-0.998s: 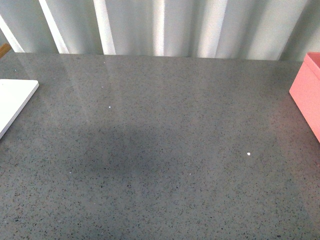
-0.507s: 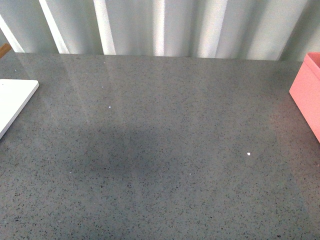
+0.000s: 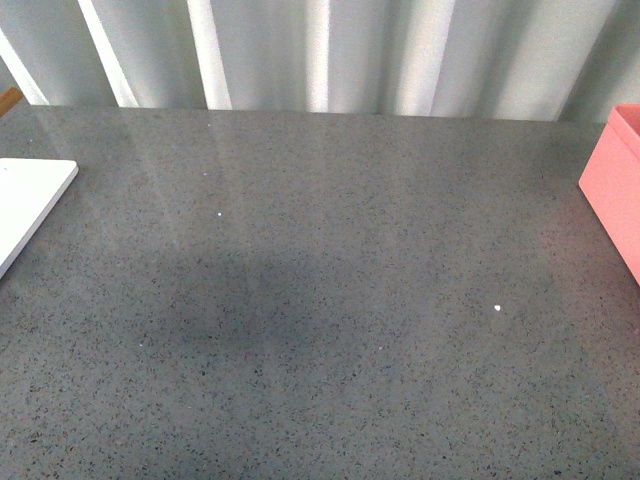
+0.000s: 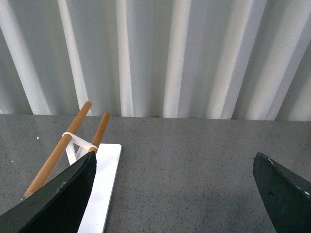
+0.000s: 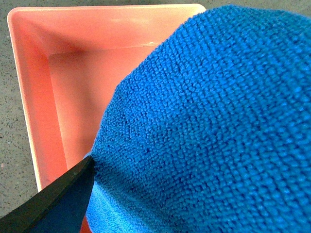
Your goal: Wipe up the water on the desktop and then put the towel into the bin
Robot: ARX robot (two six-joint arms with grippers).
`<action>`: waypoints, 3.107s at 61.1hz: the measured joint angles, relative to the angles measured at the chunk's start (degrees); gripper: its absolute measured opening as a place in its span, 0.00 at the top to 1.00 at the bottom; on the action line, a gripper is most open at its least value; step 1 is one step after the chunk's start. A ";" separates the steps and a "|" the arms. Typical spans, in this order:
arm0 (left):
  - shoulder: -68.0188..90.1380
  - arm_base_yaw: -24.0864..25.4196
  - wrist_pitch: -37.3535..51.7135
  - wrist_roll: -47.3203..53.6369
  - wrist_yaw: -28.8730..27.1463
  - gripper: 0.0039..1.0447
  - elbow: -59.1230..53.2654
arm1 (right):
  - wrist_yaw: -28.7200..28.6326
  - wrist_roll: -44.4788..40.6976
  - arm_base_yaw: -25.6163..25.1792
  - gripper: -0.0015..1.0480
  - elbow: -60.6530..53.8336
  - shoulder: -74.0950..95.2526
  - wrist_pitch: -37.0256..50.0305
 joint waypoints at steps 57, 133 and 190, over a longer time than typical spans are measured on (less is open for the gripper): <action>0.00 0.00 0.00 0.00 0.00 0.06 0.00 | -0.63 1.99 0.90 0.07 1.95 1.92 -13.66; -0.07 0.00 0.00 0.00 0.00 0.06 0.00 | -10.38 10.84 15.54 0.97 -69.46 -48.81 72.50; -0.07 0.00 0.00 0.00 0.00 0.06 0.00 | -10.21 11.15 15.56 0.97 -70.23 -76.89 46.14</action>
